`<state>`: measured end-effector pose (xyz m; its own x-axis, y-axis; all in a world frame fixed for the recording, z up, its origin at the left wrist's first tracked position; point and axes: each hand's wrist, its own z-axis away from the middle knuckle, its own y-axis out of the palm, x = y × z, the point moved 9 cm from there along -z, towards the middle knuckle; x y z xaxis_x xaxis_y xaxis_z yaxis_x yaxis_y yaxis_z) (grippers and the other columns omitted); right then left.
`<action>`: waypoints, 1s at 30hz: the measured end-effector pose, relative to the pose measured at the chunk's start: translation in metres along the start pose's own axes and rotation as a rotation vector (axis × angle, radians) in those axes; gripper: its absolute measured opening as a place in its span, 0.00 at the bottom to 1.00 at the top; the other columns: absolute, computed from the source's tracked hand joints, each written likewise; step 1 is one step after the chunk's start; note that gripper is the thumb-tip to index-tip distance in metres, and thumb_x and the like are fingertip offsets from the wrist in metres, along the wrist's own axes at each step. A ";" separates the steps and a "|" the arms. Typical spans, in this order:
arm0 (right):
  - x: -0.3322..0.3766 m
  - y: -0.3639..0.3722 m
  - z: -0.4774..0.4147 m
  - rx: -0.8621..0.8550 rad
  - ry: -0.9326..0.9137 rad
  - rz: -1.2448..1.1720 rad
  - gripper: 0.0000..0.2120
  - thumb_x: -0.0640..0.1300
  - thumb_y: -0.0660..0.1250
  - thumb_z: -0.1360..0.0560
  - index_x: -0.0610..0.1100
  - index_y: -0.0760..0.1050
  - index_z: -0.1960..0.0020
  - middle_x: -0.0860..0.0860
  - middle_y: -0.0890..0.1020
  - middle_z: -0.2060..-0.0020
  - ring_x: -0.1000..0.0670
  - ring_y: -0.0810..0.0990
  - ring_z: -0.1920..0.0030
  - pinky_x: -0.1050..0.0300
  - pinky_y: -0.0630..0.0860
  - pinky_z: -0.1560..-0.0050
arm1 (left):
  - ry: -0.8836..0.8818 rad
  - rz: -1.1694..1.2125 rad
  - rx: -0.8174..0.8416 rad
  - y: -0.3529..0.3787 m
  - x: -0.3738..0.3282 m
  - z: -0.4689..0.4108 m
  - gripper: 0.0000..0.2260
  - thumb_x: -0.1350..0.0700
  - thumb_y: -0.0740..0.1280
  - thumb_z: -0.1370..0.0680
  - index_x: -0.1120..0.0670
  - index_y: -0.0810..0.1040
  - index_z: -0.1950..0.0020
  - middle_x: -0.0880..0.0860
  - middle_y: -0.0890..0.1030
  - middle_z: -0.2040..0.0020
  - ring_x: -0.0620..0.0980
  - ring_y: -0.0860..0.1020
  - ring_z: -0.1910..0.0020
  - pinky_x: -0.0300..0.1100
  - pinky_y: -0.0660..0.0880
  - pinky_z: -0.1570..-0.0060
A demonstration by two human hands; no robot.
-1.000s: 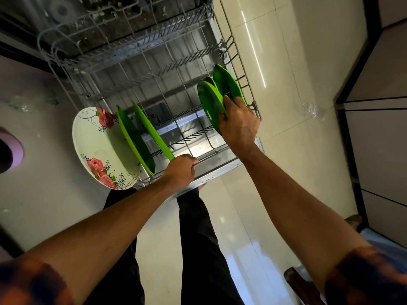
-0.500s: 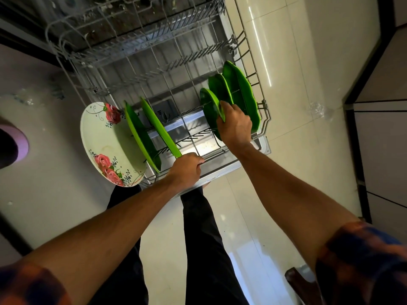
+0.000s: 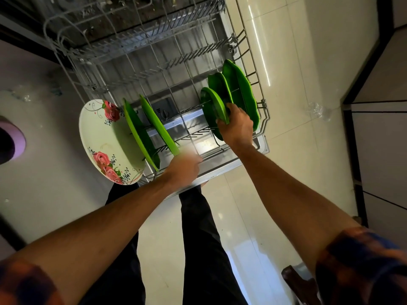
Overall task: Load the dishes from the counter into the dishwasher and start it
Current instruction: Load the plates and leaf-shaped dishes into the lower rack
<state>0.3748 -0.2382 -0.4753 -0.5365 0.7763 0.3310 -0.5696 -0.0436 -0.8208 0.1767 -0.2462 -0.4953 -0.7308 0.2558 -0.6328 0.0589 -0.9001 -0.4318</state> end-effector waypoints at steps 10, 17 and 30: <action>-0.018 -0.028 0.027 -0.082 0.247 -0.232 0.21 0.57 0.68 0.22 0.49 0.75 0.32 0.55 0.82 0.52 0.55 0.78 0.56 0.60 0.71 0.57 | -0.032 0.105 -0.063 -0.022 -0.003 0.018 0.10 0.61 0.65 0.22 0.58 0.84 0.44 0.55 0.85 0.47 0.53 0.82 0.51 0.45 0.79 0.47; -0.033 -0.057 0.086 0.013 0.400 -0.336 0.09 0.50 0.69 0.23 0.50 0.82 0.46 0.52 0.84 0.52 0.51 0.78 0.57 0.62 0.68 0.59 | -0.102 0.144 -0.252 -0.105 -0.005 0.075 0.12 0.63 0.67 0.22 0.54 0.84 0.42 0.52 0.85 0.51 0.50 0.83 0.56 0.42 0.79 0.51; 0.116 -0.060 0.198 0.004 0.210 -0.235 0.08 0.50 0.67 0.24 0.50 0.83 0.50 0.46 0.85 0.50 0.39 0.82 0.47 0.51 0.76 0.47 | -0.129 0.248 -0.578 -0.262 0.068 0.248 0.13 0.71 0.69 0.26 0.57 0.82 0.46 0.51 0.81 0.58 0.30 0.78 0.64 0.22 0.72 0.56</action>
<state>0.2233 -0.2698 -0.2959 -0.2498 0.8783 0.4076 -0.6655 0.1500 -0.7311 -0.0575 -0.0804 -0.2657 -0.7219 -0.0123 -0.6919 0.5678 -0.5821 -0.5820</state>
